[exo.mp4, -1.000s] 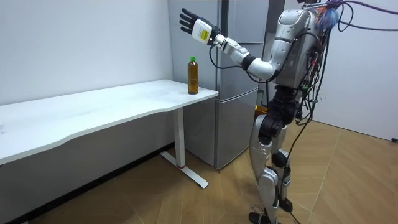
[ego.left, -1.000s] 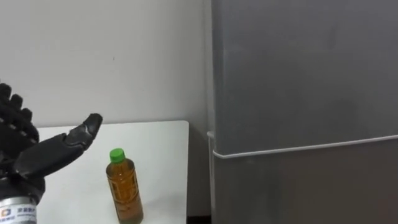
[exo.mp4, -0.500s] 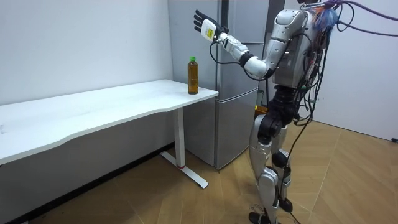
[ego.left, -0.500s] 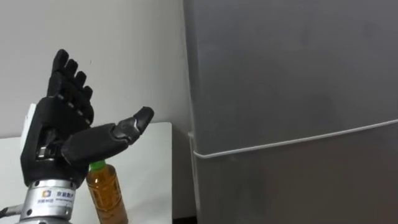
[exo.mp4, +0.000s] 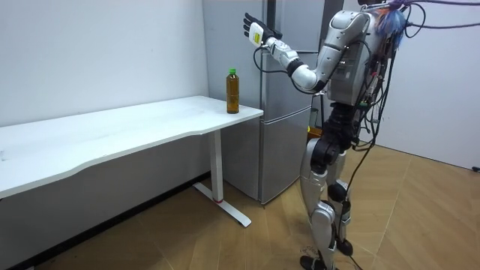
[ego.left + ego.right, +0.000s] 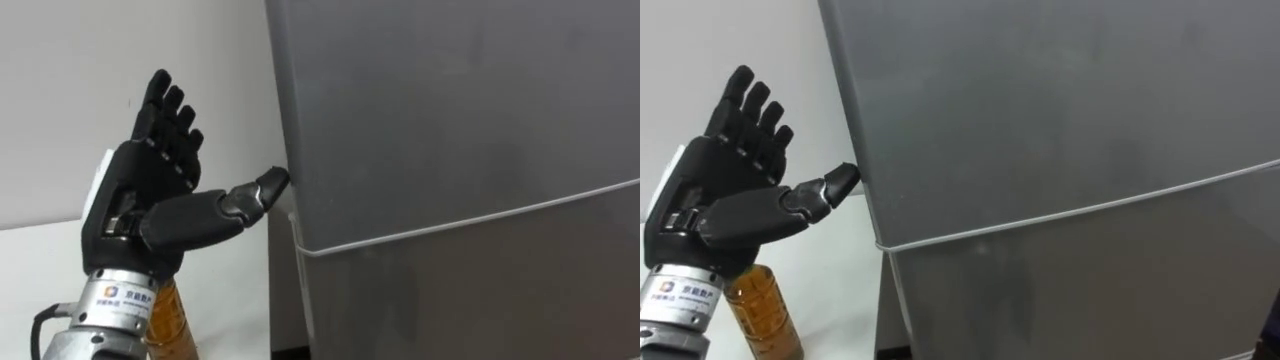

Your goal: Put the bottle in the upper fridge

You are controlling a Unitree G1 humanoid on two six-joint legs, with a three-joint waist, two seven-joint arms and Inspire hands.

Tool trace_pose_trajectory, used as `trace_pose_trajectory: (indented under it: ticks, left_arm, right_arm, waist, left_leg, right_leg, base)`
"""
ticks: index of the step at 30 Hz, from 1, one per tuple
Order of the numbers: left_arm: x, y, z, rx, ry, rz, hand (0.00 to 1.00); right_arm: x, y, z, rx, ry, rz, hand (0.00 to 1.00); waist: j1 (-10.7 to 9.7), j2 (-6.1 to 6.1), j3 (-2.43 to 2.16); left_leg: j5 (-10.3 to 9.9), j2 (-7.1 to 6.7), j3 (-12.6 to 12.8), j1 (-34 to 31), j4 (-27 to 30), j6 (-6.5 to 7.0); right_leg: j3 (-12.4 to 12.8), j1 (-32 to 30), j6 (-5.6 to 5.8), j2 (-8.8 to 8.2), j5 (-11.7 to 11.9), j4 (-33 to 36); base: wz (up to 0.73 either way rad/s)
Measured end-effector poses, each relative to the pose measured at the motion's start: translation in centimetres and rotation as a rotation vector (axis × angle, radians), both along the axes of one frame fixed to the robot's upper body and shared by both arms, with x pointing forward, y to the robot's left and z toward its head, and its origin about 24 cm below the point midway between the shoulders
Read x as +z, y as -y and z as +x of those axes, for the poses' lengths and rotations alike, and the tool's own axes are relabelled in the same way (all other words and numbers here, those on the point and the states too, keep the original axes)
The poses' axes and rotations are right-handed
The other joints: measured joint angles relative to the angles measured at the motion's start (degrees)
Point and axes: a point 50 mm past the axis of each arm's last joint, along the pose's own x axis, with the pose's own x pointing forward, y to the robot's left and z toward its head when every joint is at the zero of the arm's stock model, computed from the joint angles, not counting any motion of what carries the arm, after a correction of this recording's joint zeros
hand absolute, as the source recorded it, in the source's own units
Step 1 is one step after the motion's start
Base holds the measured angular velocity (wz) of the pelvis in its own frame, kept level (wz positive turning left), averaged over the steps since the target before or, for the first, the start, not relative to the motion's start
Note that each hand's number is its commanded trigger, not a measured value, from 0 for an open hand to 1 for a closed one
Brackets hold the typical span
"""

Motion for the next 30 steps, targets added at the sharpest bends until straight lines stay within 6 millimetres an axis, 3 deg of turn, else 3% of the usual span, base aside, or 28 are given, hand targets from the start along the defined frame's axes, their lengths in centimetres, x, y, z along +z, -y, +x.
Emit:
trace_pose_trajectory:
  ticks: [30]
  left_arm:
    - [0.0,1.2,0.2,-0.066,-0.01,0.029,0.0]
  right_arm:
    - [0.0,0.1,0.8,0.081,-0.019,-0.011,0.0]
  waist:
    - [0.4,1.15,-0.1]
  left_leg:
    - [0.0,-0.08,-0.4,-0.9,0.0,0.01]
  right_leg:
    - [-0.4,-0.6,0.09,-0.1,0.2,0.0]
  base:
    - [0.01]
